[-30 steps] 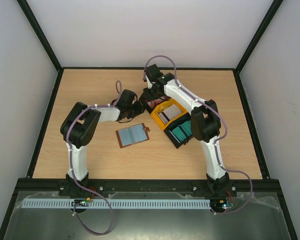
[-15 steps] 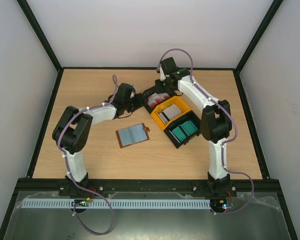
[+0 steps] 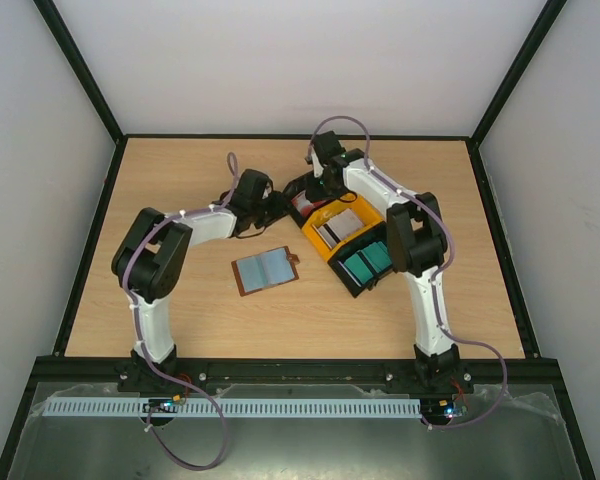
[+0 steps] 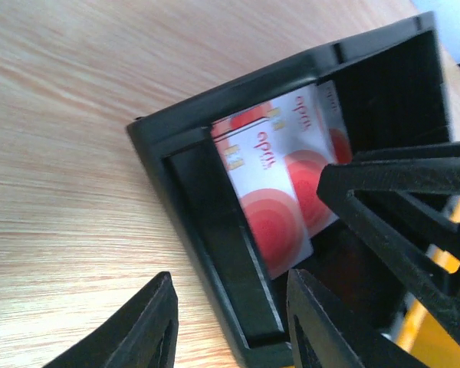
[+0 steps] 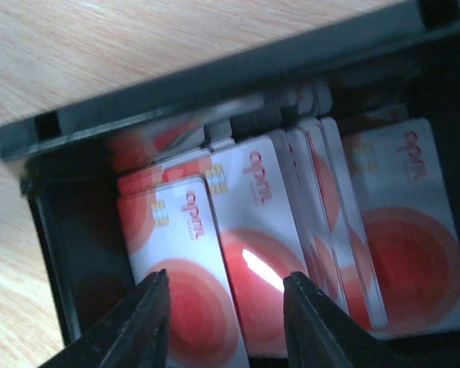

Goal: Put the credit cards into the card holder
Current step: Pick up the credit card from the storage box.

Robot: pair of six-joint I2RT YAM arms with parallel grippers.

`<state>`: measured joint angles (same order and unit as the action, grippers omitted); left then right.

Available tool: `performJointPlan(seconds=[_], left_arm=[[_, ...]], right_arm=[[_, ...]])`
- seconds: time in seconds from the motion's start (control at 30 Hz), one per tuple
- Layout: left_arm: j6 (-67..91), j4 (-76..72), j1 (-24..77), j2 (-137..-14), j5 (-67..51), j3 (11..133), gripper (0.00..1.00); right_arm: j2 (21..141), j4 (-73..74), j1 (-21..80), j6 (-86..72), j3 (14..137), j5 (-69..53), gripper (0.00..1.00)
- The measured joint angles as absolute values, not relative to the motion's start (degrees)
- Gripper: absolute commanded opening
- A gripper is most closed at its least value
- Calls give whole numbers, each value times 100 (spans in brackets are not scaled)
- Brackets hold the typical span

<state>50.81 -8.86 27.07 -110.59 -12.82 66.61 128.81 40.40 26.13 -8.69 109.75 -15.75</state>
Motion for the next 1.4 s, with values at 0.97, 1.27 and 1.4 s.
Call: performJointPlan(seconds=[0.97, 1.27, 1.4], left_arm=[[5043, -821, 2731, -11636, -1345, 6864, 29], [5035, -821, 2733, -11636, -1341, 6864, 28], [5028, -821, 2733, -11636, -1337, 6864, 26]], right_arm=[[13509, 4128, 2676, -565, 11472, -2220, 28], [13406, 4311, 2703, -611, 11472, -2587, 18], [13386, 4355, 2718, -561, 11454, -2637, 18]])
